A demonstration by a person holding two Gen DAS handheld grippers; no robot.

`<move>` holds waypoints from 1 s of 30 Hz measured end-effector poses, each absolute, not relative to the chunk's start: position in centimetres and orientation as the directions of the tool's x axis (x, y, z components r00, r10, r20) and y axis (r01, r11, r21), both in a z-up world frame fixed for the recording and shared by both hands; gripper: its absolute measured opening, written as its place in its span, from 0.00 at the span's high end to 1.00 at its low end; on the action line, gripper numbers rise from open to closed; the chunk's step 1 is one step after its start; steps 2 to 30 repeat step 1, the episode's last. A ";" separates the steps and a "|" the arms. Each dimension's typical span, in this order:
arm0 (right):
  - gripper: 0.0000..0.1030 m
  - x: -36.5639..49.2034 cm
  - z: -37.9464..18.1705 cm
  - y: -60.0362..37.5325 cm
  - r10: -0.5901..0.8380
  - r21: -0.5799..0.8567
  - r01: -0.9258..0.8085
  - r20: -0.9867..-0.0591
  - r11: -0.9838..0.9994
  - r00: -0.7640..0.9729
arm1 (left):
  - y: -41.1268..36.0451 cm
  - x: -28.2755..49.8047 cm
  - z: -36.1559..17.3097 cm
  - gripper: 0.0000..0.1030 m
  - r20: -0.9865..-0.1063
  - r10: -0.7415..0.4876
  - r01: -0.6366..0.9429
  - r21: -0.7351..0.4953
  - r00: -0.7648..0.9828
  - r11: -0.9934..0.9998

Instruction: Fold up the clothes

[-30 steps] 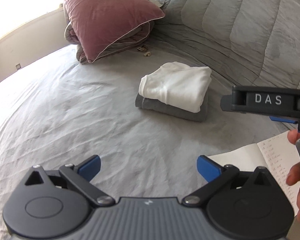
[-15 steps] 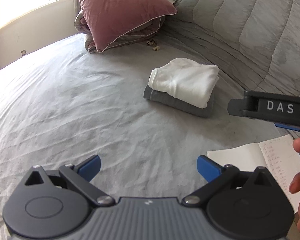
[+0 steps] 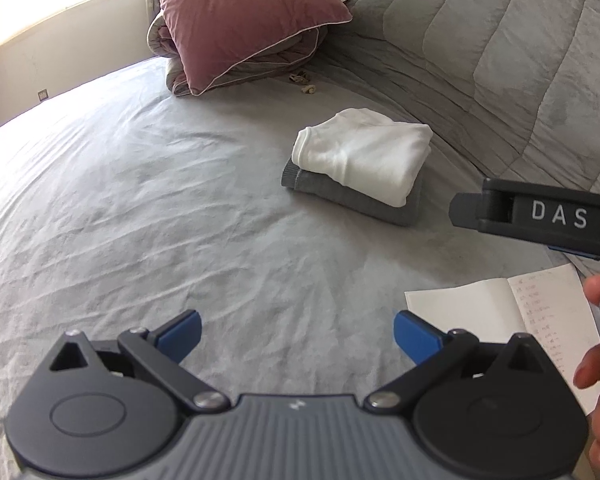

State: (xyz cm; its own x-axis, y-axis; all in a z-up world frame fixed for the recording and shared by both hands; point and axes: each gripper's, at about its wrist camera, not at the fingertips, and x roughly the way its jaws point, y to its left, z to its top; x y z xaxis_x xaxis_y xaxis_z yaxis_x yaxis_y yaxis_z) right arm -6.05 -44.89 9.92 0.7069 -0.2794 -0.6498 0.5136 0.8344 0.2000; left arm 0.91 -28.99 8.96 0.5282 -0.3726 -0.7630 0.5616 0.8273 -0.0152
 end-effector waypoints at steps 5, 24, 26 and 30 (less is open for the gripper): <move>0.00 -6.1 10.0 -44.8 -0.280 0.198 0.513 -0.649 0.835 0.707 | -28.9 0.9 9.0 0.01 -0.763 -0.373 0.561 -0.016 0.528 0.828; 0.00 -6.1 10.0 -44.8 -0.280 0.198 0.513 -0.649 0.835 0.707 | -28.9 0.9 9.0 0.01 -0.763 -0.373 0.561 -0.016 0.528 0.828; 0.00 -6.1 10.0 -44.8 -0.280 0.198 0.513 -0.649 0.835 0.707 | -28.9 0.9 9.0 0.01 -0.763 -0.373 0.561 -0.016 0.528 0.828; 0.00 -6.1 10.0 -44.8 -0.280 0.198 0.513 -0.649 0.835 0.707 | -28.9 0.9 9.0 0.01 -0.763 -0.373 0.561 -0.016 0.528 0.828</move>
